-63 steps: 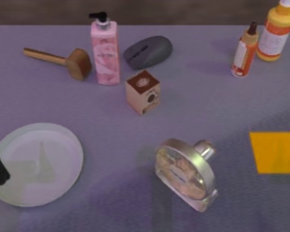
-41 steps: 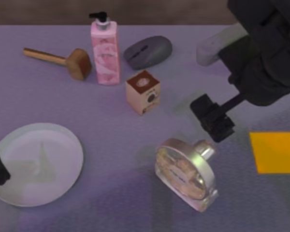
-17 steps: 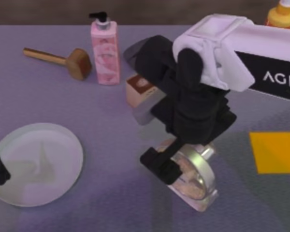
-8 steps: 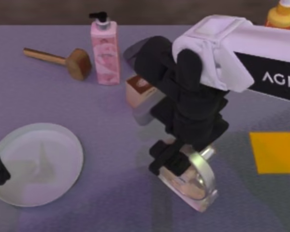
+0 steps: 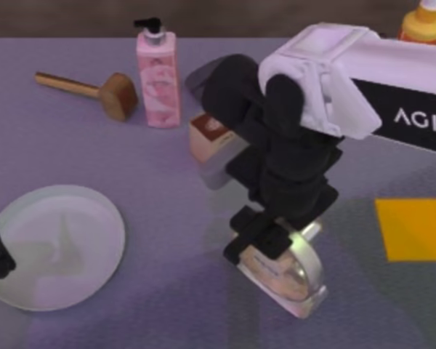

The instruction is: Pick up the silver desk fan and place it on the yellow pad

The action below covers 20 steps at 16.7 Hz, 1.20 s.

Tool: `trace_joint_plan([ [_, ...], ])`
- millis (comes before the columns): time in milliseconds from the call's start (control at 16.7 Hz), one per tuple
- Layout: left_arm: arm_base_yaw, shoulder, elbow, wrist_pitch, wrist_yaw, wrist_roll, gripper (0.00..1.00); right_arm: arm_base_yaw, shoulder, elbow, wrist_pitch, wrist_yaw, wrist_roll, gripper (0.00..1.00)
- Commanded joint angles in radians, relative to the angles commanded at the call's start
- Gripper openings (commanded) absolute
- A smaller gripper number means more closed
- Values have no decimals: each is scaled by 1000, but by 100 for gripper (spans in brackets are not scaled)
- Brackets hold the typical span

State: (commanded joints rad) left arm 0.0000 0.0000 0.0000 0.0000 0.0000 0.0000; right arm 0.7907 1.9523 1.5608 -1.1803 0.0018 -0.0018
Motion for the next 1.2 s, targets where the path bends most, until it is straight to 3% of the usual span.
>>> trace_joint_plan([
  [420,0,0,0,0,0,0,100,-1,-1,4,-4,0,1,0],
  [780,0,0,0,0,0,0,100,6,-8,167,-177,0,0,0],
  [1200,0,0,0,0,0,0,100,-4,-9,180,-193,-1,-12,0],
])
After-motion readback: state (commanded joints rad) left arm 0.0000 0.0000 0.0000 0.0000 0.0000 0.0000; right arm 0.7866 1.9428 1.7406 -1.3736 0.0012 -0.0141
